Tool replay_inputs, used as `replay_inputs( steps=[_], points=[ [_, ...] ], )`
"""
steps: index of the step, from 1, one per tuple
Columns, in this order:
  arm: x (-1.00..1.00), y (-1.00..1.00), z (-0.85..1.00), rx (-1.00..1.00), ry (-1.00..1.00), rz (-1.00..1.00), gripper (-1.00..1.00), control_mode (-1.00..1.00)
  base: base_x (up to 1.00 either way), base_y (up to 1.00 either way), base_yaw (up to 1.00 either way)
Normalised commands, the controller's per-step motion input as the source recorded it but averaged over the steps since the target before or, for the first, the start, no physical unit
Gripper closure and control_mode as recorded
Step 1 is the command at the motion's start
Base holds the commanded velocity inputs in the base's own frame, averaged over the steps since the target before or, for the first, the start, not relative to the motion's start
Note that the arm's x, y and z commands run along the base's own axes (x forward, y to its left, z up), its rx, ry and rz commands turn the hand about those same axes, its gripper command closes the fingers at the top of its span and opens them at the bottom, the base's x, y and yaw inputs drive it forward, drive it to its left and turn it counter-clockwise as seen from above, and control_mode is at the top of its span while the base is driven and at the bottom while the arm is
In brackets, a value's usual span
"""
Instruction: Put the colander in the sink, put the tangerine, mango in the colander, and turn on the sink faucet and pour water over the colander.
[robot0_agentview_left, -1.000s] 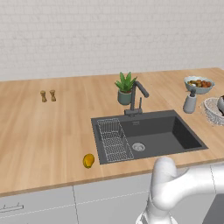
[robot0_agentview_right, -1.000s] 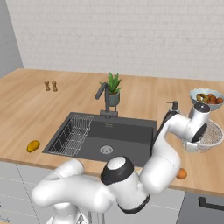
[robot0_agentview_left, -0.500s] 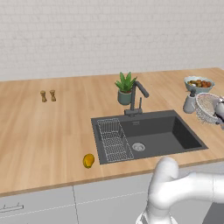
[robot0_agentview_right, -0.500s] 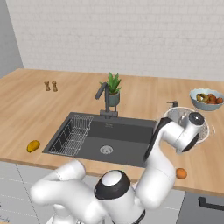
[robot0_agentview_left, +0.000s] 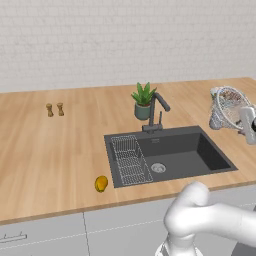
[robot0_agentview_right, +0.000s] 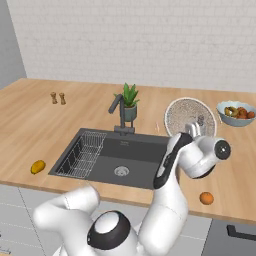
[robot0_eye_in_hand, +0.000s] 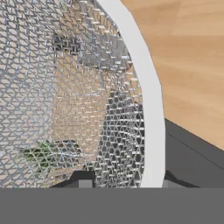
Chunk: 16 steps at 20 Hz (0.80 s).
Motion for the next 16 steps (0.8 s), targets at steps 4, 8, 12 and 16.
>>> replay_inputs(
  steps=[4, 8, 12, 16],
  points=[
    [-0.43, 0.68, 0.74, -0.15, 0.05, 0.41, 1.0, -1.0, 0.0, 0.0, 0.0],
    [-0.26, 0.4, 0.33, -0.15, 0.17, 0.35, 1.0, -1.0, 0.0, 0.0, 0.0],
    [-0.36, -0.01, -0.01, -0.16, 0.02, 0.19, 1.0, -1.0, 0.0, 0.0, 0.0],
    [-0.21, -0.02, -0.34, -0.2, -0.01, 0.2, 1.0, -1.0, 0.0, 0.0, 0.0]
  ],
)
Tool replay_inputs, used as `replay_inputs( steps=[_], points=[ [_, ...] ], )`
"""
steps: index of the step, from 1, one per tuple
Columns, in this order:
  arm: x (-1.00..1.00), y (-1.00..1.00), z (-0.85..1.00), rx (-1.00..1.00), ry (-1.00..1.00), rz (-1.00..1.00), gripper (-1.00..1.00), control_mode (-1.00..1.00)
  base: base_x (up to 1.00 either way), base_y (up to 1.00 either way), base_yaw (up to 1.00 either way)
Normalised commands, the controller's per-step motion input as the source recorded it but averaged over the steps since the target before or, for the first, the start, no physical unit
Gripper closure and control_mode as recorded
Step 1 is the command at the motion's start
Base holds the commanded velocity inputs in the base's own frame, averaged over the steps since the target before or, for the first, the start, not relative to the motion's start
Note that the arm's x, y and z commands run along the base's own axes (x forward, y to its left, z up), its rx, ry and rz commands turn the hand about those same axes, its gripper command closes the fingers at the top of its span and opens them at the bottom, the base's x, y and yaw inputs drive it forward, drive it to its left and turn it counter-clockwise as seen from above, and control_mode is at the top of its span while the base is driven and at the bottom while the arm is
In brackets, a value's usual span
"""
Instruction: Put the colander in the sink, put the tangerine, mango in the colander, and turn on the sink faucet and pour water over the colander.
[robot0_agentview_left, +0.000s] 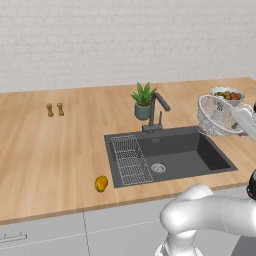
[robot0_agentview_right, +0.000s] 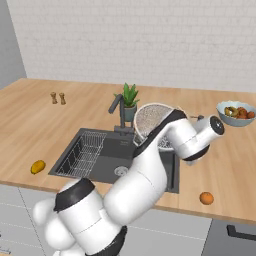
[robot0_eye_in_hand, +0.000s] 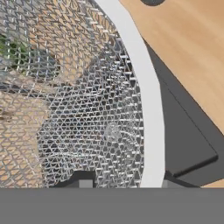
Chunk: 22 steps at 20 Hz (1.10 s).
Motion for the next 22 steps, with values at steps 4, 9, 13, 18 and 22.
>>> replay_inputs(
  steps=[4, 9, 13, 18, 22],
  points=[
    [0.0, 0.07, -0.68, -0.25, 0.02, 0.12, 1.0, -1.0, 0.0, 0.0, 0.0],
    [0.0, 0.37, -0.61, -0.1, 0.07, -0.08, 1.0, -1.0, 0.0, 0.0, 0.0],
    [0.01, 0.57, -0.39, 0.0, 0.0, -0.06, 1.0, -1.0, 0.0, 0.0, 0.0],
    [0.0, 0.68, -0.37, -0.02, -0.01, -0.04, 1.0, -1.0, 0.0, 0.0, 0.0],
    [-0.01, 0.64, -0.36, -0.08, -0.07, -0.07, 1.0, -1.0, 0.0, 0.0, 0.0]
  ],
)
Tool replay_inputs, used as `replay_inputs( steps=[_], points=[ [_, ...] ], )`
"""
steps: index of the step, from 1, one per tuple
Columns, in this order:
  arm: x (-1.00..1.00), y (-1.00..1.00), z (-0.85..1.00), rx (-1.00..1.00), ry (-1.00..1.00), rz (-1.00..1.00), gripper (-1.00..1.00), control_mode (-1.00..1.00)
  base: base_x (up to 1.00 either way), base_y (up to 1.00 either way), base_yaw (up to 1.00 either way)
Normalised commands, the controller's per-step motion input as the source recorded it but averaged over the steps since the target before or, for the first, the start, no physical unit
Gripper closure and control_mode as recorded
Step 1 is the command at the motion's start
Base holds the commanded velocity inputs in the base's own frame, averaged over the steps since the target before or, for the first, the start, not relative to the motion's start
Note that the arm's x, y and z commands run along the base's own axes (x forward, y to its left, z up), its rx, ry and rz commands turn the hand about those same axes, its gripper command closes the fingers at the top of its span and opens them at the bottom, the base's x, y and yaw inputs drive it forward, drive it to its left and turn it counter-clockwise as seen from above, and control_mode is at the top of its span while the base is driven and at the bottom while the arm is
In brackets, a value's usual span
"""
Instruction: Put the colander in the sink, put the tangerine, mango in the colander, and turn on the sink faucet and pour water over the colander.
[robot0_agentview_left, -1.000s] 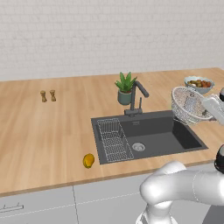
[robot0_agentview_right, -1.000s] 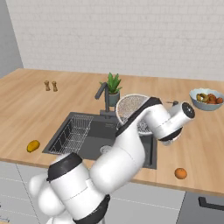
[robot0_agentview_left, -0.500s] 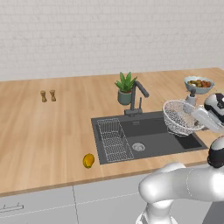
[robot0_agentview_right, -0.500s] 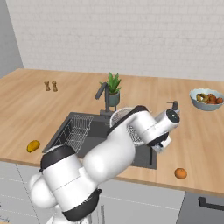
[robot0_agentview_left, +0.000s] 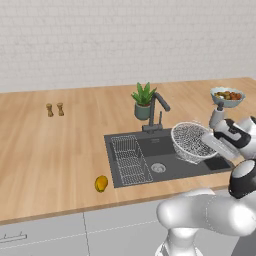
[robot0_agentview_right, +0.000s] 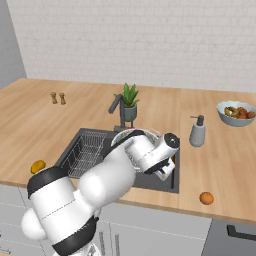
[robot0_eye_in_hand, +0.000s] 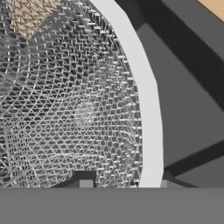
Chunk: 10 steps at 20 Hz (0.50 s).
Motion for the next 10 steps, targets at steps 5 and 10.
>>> replay_inputs(
  steps=[5, 10],
  points=[
    [0.0, 0.14, -0.45, -0.1, -0.06, -0.14, 1.0, -1.0, 0.0, 0.0, 0.0],
    [0.0, 0.0, -0.38, -0.05, -0.01, -0.08, 1.0, -1.0, 0.0, 0.0, 0.0]
  ],
)
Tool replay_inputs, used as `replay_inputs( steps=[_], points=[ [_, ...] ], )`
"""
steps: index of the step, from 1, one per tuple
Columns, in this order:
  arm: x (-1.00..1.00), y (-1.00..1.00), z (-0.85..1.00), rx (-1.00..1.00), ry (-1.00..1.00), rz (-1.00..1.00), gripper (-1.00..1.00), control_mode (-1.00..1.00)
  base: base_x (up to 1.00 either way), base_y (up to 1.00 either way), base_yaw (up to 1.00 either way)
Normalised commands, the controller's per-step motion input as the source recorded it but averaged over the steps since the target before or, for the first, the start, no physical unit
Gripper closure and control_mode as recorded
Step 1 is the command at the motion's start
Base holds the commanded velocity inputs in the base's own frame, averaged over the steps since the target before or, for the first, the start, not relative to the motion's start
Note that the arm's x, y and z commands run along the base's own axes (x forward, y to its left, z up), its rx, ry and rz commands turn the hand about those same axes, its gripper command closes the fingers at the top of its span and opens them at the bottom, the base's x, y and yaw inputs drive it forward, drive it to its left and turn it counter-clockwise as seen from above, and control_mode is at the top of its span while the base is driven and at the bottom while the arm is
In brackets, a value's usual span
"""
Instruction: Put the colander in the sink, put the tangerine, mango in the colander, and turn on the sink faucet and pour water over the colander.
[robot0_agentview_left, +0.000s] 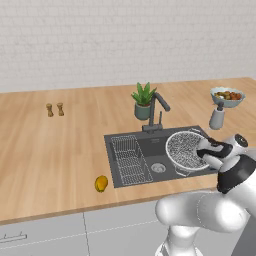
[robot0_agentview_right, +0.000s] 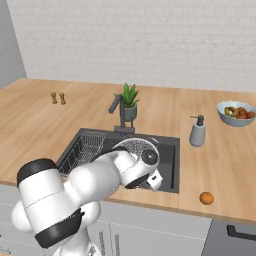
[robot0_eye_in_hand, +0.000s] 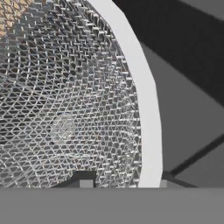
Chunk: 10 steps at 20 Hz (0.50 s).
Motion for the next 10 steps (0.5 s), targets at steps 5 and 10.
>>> replay_inputs(
  steps=[5, 10],
  points=[
    [0.0, -0.02, -0.04, 0.0, 0.02, 0.11, 1.0, -1.0, 0.0, 0.0, 0.0],
    [0.0, 0.0, 0.0, 0.0, 0.34, 0.21, 1.0, -1.0, 0.0, 0.0, 0.0]
  ],
)
